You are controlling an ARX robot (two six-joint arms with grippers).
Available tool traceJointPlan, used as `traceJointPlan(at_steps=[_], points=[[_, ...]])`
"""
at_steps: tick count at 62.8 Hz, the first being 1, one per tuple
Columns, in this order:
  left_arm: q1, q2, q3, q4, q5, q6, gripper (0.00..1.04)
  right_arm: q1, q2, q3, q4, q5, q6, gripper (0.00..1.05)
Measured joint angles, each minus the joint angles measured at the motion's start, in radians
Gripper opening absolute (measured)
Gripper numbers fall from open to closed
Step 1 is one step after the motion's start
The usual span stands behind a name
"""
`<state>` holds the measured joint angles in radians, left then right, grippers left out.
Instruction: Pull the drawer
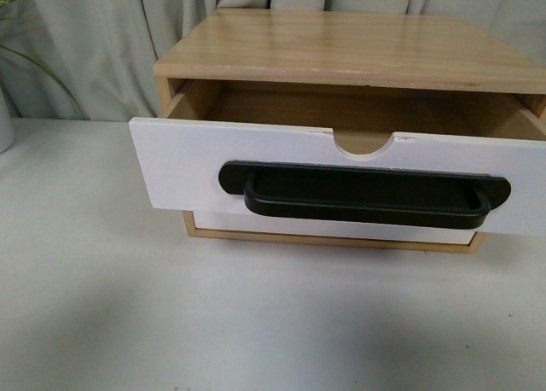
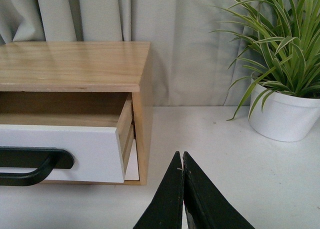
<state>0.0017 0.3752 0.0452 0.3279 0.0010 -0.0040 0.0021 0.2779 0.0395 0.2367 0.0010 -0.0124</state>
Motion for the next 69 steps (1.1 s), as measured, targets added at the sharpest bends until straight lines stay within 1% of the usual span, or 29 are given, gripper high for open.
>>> traceJointPlan(at_steps=[6, 13, 22, 24, 25, 27, 37, 38, 40, 41, 58, 61, 63, 64, 66, 67, 69], points=[[0.000, -0.035, -0.010, -0.025, 0.000, 0.000, 0.04, 0.000, -0.028, -0.024, 0.006, 0.000, 0.000, 0.01], [0.000, -0.065, -0.035, -0.018, -0.002, 0.000, 0.04, 0.000, -0.058, -0.034, -0.016, -0.002, 0.001, 0.01], [0.000, -0.125, -0.035, -0.072, -0.001, 0.000, 0.04, 0.000, -0.102, -0.034, -0.055, -0.002, 0.001, 0.01], [0.000, -0.139, -0.036, -0.088, -0.001, 0.000, 0.04, 0.000, -0.148, -0.032, -0.113, -0.002, 0.001, 0.01], [0.000, -0.148, -0.035, -0.098, -0.001, 0.000, 0.04, 0.000, -0.188, -0.033, -0.174, -0.003, 0.001, 0.01], [0.000, -0.161, -0.035, -0.109, -0.001, 0.000, 0.04, 0.000, -0.241, -0.033, -0.227, -0.003, 0.001, 0.01], [0.000, -0.207, -0.035, -0.156, -0.001, 0.000, 0.04, 0.000, -0.274, -0.033, -0.235, -0.003, 0.001, 0.01], [0.000, -0.232, -0.035, -0.185, -0.001, 0.000, 0.04, 0.000, -0.274, -0.033, -0.235, -0.003, 0.001, 0.01], [0.000, -0.306, -0.035, -0.290, 0.001, 0.000, 0.04, 0.000, -0.274, -0.033, -0.235, -0.003, 0.001, 0.01], [0.000, -0.336, -0.035, -0.312, -0.001, 0.000, 0.04, 0.000, -0.274, -0.033, -0.235, -0.003, 0.001, 0.01], [0.000, -0.371, -0.035, -0.326, -0.001, 0.000, 0.04, 0.000, -0.274, -0.033, -0.235, -0.003, 0.001, 0.01], [0.000, -0.371, -0.035, -0.326, -0.001, 0.000, 0.10, 0.000, -0.274, -0.033, -0.235, -0.003, 0.001, 0.08], [0.000, -0.371, -0.035, -0.326, -0.001, 0.000, 0.18, 0.000, -0.274, -0.033, -0.235, -0.003, 0.001, 0.15], [0.000, -0.371, -0.035, -0.326, -0.001, 0.000, 0.19, 0.000, -0.274, -0.033, -0.235, -0.003, 0.001, 0.16], [0.000, -0.371, -0.035, -0.326, -0.001, 0.000, 0.26, 0.000, -0.274, -0.033, -0.235, -0.003, 0.001, 0.22], [0.000, -0.371, -0.035, -0.326, -0.001, 0.000, 0.28, 0.000, -0.274, -0.033, -0.235, -0.003, 0.001, 0.25], [0.000, -0.371, -0.035, -0.327, -0.001, 0.000, 0.36, 0.000, -0.274, -0.033, -0.235, -0.003, 0.001, 0.31]])
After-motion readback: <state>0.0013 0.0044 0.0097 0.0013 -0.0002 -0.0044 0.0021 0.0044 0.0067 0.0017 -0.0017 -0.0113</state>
